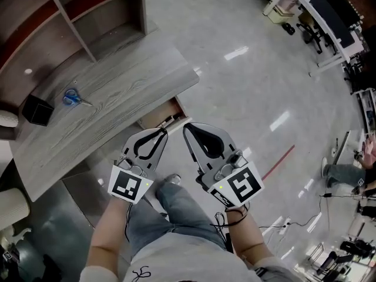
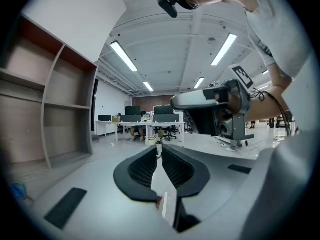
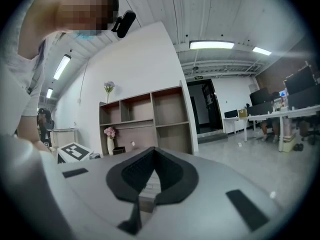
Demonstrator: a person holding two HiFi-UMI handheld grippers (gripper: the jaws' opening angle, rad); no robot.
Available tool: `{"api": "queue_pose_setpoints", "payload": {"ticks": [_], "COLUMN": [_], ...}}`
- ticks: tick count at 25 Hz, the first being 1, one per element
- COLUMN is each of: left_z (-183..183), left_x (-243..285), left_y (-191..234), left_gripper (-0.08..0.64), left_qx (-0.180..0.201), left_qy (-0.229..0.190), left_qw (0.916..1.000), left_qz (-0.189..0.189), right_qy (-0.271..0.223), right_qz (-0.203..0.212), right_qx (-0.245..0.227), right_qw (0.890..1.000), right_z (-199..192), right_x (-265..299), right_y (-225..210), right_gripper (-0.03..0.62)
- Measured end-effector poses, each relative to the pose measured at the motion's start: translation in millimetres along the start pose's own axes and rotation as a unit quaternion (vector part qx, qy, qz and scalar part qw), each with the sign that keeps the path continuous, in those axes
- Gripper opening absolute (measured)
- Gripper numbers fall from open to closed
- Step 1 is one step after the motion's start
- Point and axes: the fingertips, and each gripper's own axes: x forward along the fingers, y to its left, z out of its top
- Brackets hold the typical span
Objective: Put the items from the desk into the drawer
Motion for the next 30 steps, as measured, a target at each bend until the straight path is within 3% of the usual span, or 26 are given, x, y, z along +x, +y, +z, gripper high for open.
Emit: {"api": "queue_pose_setpoints", "payload": {"ticks": [15, 22, 30], "left_z": [-111.5, -169.4, -221.7], "left_x": [47.2, 56.3, 64.7], "left_y": [29.7, 41.2, 36.8], "left_gripper": [0.038, 0.038, 0.038], "left_qx": [-0.025, -0.033, -0.018], "left_qy": [0.054, 0.112, 0.186], "left_qw": [0.9981, 0.9926, 0.9821], "left_qz": [0.018, 0.032, 0.026], "right_qy": [0.034, 0.046, 0.057], "right_qz": [-0.011, -0.02, -0.021], "right_qx": [0.028, 0.033, 0.036], "right_qw": [0.999, 0.998, 0.998], "right_z": [-61.9, -78.3, -88.0], "right_x": [8.3, 6.7, 5.6], "right_y": [-22.0, -27.7, -30.9], "right_gripper": [0.008, 0.008, 0.008]}}
